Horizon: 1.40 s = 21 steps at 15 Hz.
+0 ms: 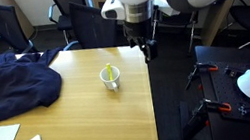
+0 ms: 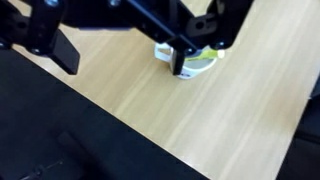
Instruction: Take the marker from the cup and put it on the table
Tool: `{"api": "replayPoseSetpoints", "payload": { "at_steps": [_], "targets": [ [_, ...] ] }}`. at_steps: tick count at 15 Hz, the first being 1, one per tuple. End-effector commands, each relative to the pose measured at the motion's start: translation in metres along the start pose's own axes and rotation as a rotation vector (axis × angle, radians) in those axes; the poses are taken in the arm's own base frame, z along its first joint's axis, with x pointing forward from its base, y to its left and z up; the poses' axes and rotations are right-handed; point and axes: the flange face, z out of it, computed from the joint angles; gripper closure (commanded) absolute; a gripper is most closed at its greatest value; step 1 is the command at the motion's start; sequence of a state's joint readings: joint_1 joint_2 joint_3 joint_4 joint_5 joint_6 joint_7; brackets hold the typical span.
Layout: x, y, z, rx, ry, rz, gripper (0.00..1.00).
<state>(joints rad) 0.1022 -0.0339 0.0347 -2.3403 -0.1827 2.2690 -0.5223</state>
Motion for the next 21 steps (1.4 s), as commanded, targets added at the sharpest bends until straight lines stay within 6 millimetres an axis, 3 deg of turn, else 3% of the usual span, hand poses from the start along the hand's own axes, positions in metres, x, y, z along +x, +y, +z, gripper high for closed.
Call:
{"api": "replayPoseSetpoints", "payload": {
  "at_steps": [1,5,9,17,21],
  "targets": [
    [0.034,0.003,0.015,-0.020,-0.023,-0.200,0.00],
    [0.067,0.018,0.029,-0.023,-0.040,-0.428,0.00],
    [0.086,0.036,0.041,-0.032,-0.055,-0.651,0.00],
    [0.085,0.036,0.043,-0.033,-0.050,-0.682,0.00],
    [0.086,0.041,0.062,-0.079,-0.094,-0.941,0.00]
  ]
}}
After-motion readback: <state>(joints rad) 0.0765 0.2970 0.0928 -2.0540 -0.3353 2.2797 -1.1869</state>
